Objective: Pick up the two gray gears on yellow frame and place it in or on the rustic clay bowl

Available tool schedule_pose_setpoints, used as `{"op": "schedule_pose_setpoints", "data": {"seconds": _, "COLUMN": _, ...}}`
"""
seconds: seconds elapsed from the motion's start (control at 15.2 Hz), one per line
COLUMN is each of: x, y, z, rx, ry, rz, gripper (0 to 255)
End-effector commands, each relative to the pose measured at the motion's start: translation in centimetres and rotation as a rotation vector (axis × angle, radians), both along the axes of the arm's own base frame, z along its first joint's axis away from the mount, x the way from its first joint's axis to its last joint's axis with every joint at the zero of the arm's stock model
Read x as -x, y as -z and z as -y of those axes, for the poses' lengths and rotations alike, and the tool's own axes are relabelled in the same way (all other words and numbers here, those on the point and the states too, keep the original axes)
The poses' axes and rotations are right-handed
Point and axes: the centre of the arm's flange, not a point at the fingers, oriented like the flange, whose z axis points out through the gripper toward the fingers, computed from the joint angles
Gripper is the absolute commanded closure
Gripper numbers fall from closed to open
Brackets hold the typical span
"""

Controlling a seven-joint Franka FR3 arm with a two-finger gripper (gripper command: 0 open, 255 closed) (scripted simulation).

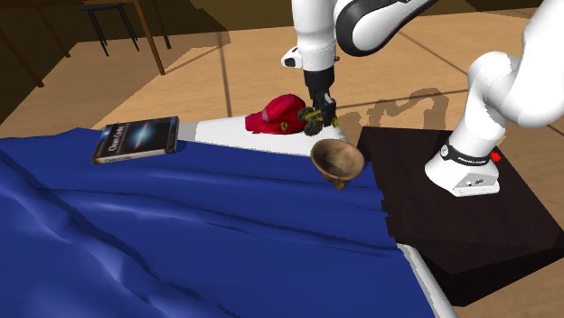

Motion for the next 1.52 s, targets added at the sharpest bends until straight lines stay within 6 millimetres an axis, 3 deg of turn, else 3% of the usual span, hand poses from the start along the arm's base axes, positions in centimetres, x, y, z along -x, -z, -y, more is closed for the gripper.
{"op": "schedule_pose_setpoints", "data": {"seconds": 0.0, "x": 2.3, "y": -0.1, "z": -1.2, "rx": 0.0, "ry": 0.001, "rz": 0.0, "gripper": 255}}
{"op": "schedule_pose_setpoints", "data": {"seconds": 0.26, "x": 6.5, "y": -0.4, "z": -3.6, "rx": 0.0, "ry": 0.001, "rz": 0.0, "gripper": 255}}
{"op": "schedule_pose_setpoints", "data": {"seconds": 1.25, "x": 6.5, "y": 7.8, "z": -3.6, "rx": 0.0, "ry": 0.001, "rz": 0.0, "gripper": 255}}
{"op": "schedule_pose_setpoints", "data": {"seconds": 1.45, "x": 6.5, "y": 7.8, "z": -3.6, "rx": 0.0, "ry": 0.001, "rz": 0.0, "gripper": 255}}
